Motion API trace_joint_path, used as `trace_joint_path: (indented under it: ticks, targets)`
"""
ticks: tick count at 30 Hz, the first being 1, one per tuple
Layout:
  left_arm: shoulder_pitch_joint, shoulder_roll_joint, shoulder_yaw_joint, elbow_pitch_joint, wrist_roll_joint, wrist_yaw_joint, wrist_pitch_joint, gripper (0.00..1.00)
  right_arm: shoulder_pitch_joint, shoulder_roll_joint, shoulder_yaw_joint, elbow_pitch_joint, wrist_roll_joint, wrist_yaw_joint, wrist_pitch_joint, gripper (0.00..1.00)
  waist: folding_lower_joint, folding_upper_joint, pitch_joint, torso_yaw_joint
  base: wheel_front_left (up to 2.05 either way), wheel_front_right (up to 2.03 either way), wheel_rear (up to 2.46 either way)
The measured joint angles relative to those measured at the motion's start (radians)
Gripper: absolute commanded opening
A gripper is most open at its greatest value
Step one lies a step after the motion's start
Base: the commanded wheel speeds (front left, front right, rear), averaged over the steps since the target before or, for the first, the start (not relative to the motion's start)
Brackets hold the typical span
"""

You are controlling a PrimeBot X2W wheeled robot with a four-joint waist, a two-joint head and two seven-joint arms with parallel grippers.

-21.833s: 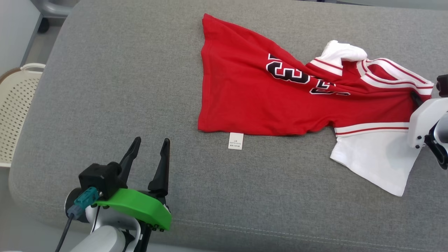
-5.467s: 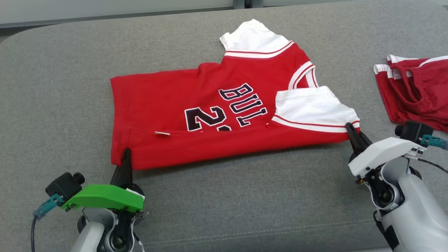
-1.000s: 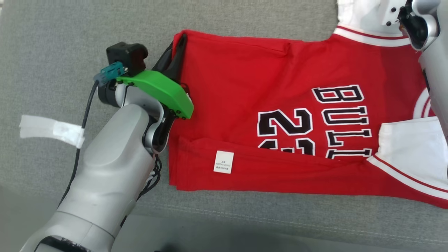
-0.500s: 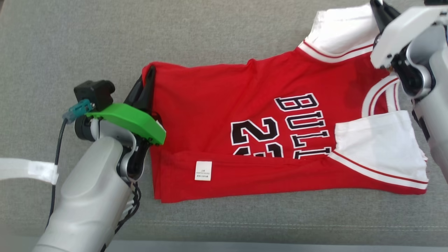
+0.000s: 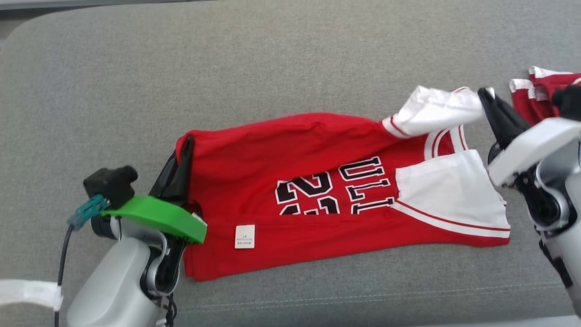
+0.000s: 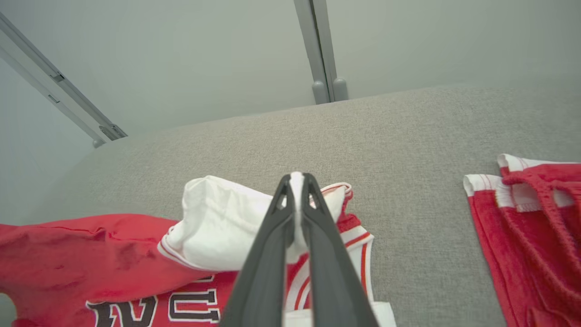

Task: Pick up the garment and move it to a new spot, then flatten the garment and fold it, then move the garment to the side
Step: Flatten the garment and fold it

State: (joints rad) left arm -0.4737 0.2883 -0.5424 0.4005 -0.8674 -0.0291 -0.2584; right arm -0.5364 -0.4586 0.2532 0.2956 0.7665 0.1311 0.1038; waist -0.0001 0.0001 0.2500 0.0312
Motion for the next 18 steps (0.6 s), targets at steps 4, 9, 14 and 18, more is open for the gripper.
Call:
trace_joint_path:
  ticks: [4,9,14,18]
  targets:
    - [0.097,0.009,0.059,-0.104,0.018,0.006,-0.003,0.0,0.125,0.027,-0.056,-0.098,-0.022,0.0,0.011,0.0,0.0,0.0,-0.015,-0.021,0.0,0.0,0.0]
    - [0.231,-0.004,0.147,-0.219,0.058,0.002,-0.003,0.0,0.237,0.083,-0.119,-0.162,-0.052,0.0,0.028,0.0,0.0,0.0,-0.018,-0.04,0.0,0.0,0.0]
    - [0.359,-0.049,0.209,-0.272,0.095,-0.015,-0.003,0.0,0.298,0.125,-0.148,-0.173,-0.088,0.0,0.035,0.0,0.0,0.0,-0.014,-0.047,0.0,0.0,0.0]
    - [0.41,-0.078,0.216,-0.242,0.121,-0.03,-0.003,0.0,0.32,0.149,-0.155,-0.152,-0.105,0.0,0.026,0.0,0.0,0.0,-0.013,-0.045,0.0,0.0,0.0]
